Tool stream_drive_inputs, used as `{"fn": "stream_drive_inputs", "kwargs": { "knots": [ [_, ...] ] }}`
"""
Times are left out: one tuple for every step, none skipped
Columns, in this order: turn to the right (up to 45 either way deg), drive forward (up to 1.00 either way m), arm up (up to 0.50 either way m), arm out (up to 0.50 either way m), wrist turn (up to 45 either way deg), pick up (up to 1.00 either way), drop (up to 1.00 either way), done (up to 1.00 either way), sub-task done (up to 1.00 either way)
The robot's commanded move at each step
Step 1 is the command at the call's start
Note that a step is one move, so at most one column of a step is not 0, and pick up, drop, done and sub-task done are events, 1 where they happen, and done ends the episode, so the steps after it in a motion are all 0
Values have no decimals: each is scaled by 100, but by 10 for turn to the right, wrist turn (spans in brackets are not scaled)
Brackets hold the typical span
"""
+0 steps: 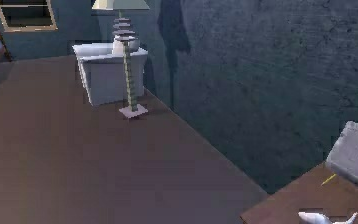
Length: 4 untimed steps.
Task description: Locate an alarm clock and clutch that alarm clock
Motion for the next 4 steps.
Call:
{"fn": "stream_drive_inputs", "kwargs": {
  "knots": [
    [150, 0, 0, 0, 0, 0, 0, 0, 0],
    [0, 5, 0, 0, 0, 0, 0, 0, 0],
    [-330, 0, 0, 0, 0, 0, 0, 0, 0],
    [0, 0, 50, 0, 0, 0, 0, 0, 0]
  ]
}}
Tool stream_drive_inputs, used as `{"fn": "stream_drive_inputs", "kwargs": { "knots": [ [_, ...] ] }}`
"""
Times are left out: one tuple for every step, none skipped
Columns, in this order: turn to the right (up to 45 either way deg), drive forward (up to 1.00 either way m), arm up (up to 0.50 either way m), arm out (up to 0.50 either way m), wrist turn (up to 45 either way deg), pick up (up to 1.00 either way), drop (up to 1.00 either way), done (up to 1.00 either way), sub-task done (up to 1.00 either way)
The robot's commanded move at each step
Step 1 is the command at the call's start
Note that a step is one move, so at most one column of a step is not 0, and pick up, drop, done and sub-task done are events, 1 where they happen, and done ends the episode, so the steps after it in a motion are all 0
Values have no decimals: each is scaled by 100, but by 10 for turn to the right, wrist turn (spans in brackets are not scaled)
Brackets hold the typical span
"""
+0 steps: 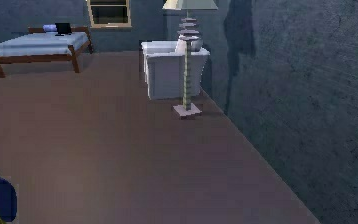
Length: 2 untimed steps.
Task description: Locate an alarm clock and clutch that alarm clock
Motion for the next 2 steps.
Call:
{"fn": "stream_drive_inputs", "kwargs": {
  "knots": [
    [0, 0, 26, 0, 0, 0, 0, 0, 0],
    [0, 0, 0, 36, 0, 0, 0, 0, 0]
  ]
}}
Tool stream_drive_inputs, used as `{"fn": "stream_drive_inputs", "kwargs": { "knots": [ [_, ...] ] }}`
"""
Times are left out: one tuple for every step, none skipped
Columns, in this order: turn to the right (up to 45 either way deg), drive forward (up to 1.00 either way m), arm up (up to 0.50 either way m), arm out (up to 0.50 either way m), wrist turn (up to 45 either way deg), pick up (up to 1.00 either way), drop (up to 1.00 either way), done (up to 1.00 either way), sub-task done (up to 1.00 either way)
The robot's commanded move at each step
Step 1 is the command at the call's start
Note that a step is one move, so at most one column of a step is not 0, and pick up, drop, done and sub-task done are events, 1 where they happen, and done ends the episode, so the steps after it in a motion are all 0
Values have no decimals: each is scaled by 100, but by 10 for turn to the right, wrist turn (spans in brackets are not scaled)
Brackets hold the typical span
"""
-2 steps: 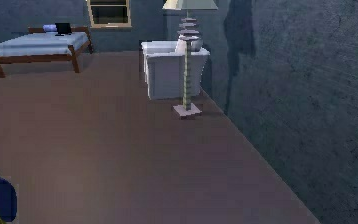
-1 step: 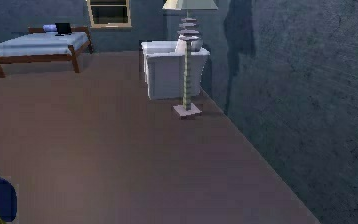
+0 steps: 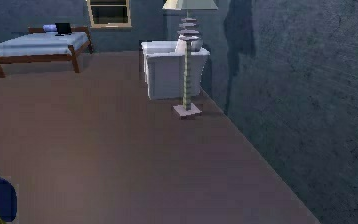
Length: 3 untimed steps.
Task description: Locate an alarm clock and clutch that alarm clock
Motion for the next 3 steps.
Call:
{"fn": "stream_drive_inputs", "kwargs": {
  "knots": [
    [0, 0, 0, 0, 450, 0, 0, 0, 0],
    [0, 0, 0, 0, 450, 0, 0, 0, 0],
    [0, 0, 0, 0, 330, 0, 0, 0, 0]
  ]
}}
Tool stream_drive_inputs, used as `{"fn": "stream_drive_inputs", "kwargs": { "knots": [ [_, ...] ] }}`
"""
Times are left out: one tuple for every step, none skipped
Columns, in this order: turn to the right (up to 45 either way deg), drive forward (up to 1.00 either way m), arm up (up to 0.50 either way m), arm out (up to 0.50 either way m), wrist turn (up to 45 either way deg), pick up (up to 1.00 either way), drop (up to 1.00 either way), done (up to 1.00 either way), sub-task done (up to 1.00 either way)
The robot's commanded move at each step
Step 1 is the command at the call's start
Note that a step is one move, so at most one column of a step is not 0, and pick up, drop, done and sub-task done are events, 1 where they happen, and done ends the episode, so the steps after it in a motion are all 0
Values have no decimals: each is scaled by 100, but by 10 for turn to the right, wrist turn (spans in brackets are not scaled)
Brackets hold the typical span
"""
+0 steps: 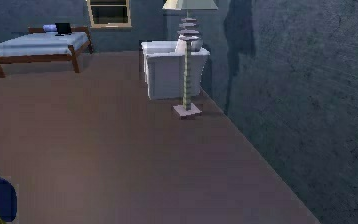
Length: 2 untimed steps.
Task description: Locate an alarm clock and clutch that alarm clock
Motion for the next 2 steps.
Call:
{"fn": "stream_drive_inputs", "kwargs": {
  "knots": [
    [0, 0, -30, 0, 0, 0, 0, 0, 0],
    [0, 0, 0, 0, 0, 100, 0, 0, 0]
  ]
}}
